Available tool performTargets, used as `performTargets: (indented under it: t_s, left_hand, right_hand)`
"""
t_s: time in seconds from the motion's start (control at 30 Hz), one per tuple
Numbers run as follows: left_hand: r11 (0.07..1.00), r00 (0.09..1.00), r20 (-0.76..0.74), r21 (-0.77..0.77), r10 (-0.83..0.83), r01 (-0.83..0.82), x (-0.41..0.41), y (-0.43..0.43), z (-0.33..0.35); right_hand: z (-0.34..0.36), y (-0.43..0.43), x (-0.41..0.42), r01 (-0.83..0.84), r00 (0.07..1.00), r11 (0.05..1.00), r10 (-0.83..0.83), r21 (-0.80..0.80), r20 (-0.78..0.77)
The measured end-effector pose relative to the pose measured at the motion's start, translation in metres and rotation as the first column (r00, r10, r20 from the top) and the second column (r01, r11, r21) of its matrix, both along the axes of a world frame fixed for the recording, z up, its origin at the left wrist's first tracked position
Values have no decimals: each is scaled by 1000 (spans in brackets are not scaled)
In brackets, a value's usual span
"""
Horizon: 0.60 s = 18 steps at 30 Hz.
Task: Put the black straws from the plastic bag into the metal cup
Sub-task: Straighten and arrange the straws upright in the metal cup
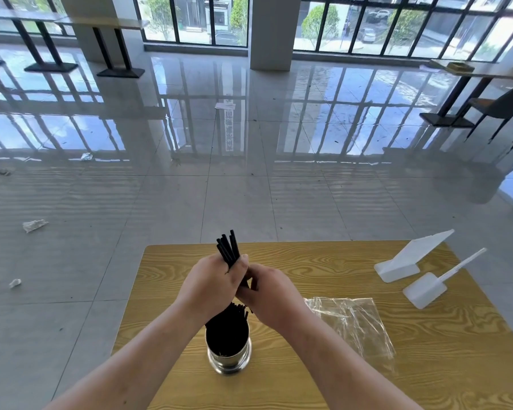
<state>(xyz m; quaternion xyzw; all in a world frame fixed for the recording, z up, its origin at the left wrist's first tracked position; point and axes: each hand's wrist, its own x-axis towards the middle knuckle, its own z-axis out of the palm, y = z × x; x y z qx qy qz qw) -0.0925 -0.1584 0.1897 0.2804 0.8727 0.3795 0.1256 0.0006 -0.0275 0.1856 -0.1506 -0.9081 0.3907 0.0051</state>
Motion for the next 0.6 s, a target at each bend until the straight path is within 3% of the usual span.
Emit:
performTargets:
  t_s: [0.33,0.6]
  left_hand:
    - [998,998,67,54,5,-8,3,-13,0]
    - [995,995,97,101,-6,-4,-1,-19,0]
  right_hand:
    - [-4,-9,-8,-115,988,991,107,72,108]
    - [-15,-14,-12,-147,974,989,141,25,175]
